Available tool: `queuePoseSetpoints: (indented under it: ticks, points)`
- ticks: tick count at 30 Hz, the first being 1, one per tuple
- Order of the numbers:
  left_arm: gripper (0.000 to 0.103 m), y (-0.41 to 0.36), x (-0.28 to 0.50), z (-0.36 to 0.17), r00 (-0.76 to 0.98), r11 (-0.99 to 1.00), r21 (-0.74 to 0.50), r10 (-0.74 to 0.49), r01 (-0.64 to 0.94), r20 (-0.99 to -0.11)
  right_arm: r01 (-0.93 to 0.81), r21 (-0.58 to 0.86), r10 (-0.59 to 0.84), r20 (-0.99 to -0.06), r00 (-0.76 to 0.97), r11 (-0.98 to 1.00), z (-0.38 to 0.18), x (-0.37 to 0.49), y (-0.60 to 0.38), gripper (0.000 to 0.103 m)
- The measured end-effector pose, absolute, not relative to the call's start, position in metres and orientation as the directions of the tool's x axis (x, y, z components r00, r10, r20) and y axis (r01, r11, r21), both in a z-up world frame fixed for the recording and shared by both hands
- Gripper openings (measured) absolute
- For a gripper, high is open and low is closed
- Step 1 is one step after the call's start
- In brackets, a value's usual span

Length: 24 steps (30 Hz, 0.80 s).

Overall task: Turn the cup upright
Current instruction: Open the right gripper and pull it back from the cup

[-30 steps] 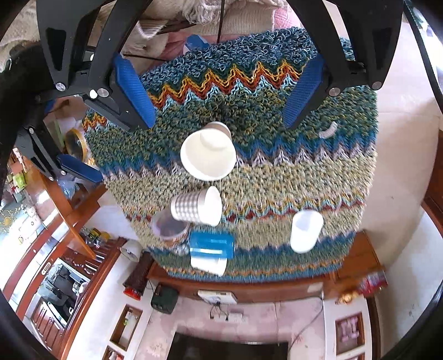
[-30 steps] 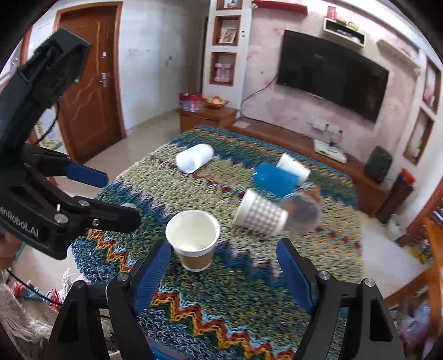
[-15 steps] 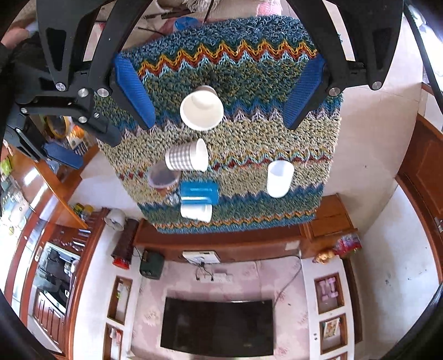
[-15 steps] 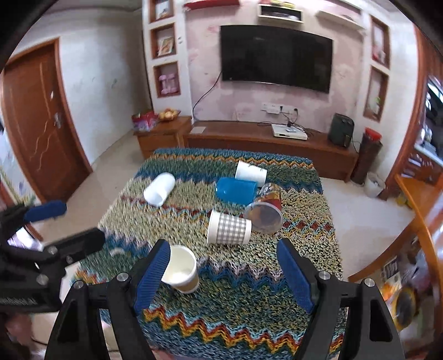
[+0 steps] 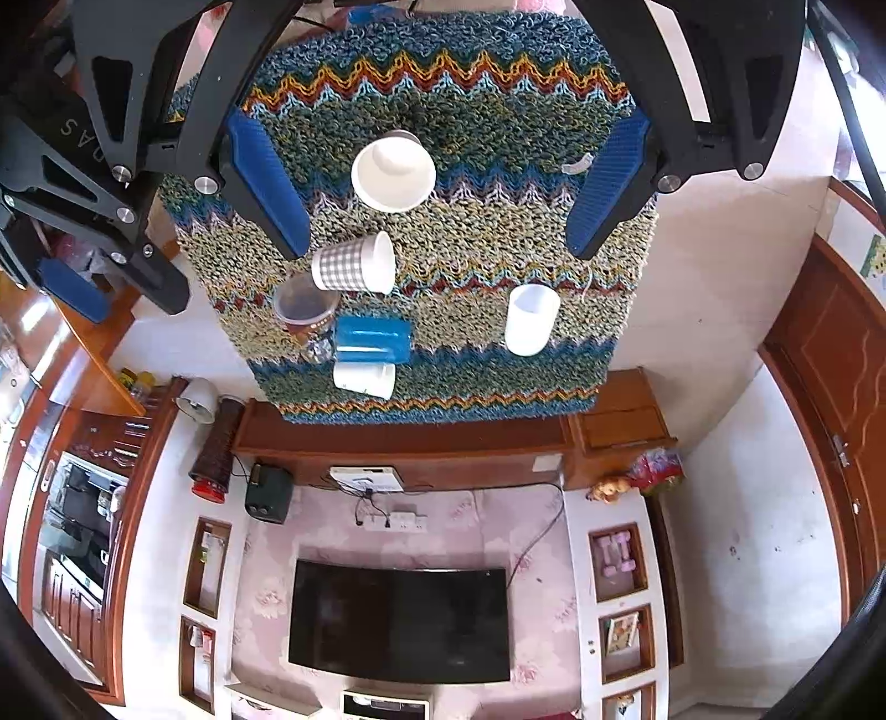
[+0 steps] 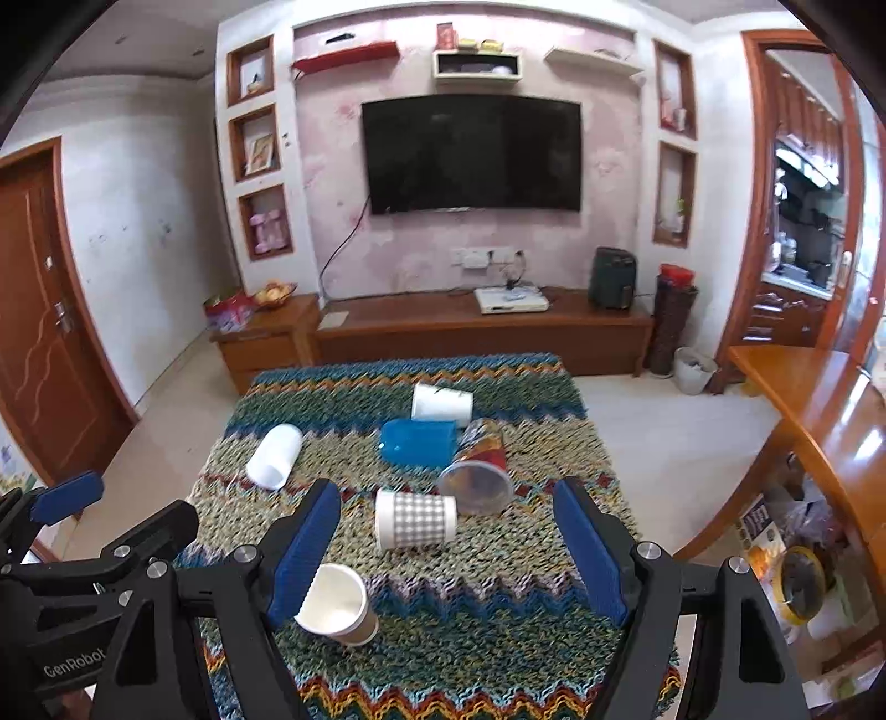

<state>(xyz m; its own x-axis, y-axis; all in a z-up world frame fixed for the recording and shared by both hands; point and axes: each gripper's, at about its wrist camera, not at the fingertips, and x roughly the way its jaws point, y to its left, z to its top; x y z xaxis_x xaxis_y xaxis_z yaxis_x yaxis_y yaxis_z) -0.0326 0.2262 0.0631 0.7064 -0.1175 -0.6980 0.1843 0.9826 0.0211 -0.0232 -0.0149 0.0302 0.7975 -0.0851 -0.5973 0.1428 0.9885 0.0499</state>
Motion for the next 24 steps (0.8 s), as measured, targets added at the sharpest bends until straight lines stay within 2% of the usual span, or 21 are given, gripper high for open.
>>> queuePoseSetpoints:
  ticks: [3,24]
  points:
    - [0.095,0.225,-0.032,0.062,0.721,0.985,0.034,-0.1,0.169,-0.685,0.16,0.037,-0.11,-0.574,0.812,0.986,0.031,-0.025,-0.016,0.08]
    - [0.095,0.228,-0.013,0.051,0.715,0.995,0.029,-0.052,0.1,-0.697,0.147,0.031,-0.104,-0.566,0.818,0.989,0.031,-0.015,-0.013,0.08]
